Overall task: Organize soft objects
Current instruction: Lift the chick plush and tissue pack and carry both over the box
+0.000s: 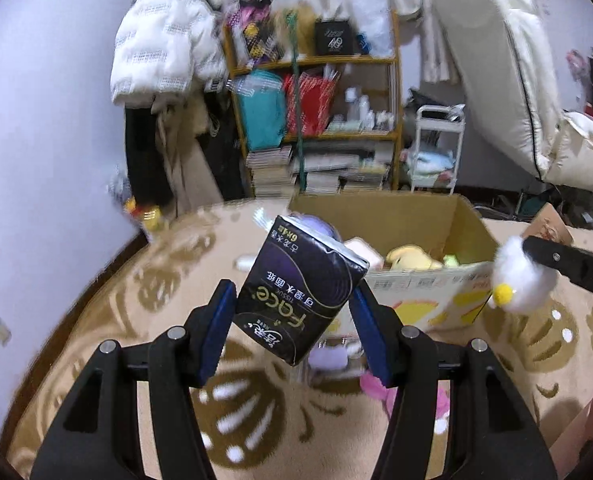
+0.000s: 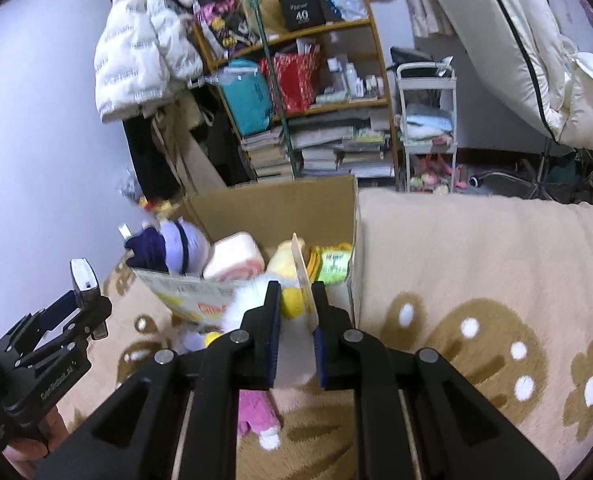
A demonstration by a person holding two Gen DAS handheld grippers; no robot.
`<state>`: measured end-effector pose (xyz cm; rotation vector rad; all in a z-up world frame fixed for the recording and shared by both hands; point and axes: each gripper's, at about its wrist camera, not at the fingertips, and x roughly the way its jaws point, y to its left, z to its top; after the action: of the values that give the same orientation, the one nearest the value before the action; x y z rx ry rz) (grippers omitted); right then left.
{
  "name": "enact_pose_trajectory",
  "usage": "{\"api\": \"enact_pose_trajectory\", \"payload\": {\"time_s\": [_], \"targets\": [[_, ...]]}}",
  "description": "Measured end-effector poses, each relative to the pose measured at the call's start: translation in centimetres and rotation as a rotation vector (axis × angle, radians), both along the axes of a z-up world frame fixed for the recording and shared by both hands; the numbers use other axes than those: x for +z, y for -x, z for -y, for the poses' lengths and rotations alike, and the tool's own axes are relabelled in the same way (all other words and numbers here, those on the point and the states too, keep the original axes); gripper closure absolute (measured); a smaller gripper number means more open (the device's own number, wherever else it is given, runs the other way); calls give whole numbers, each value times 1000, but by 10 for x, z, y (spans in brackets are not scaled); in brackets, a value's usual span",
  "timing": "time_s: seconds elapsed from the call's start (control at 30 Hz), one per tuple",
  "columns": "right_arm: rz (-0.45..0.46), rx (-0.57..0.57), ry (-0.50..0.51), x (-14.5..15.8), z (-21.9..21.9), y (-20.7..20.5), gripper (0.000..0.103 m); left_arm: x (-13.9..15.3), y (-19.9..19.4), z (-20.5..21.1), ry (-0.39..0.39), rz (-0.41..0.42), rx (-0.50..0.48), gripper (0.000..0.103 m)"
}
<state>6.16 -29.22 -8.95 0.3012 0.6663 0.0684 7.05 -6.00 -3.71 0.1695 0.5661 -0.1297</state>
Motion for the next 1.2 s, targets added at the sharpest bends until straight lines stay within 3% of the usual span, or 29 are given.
{"api": "enact_pose_trajectory", "payload": {"time_s": [0.5,0.8,0.97,1.13,1.2], "targets": [[110,-6,27,35,1,-25,88,36,-36,33,-15,99,-106,46],[131,4,71,30,-5,-56,88,19,-66,54,-10,71,-168,45],[149,3,47,20,-2,-63,87,12,-77,61,-7,42,-198,44],[113,4,24,5,-2,-74,87,6,-88,61,-11,17,-200,43],[98,11,18,0,-3,-76,85,4,-91,58,4,2,-202,38]]}}
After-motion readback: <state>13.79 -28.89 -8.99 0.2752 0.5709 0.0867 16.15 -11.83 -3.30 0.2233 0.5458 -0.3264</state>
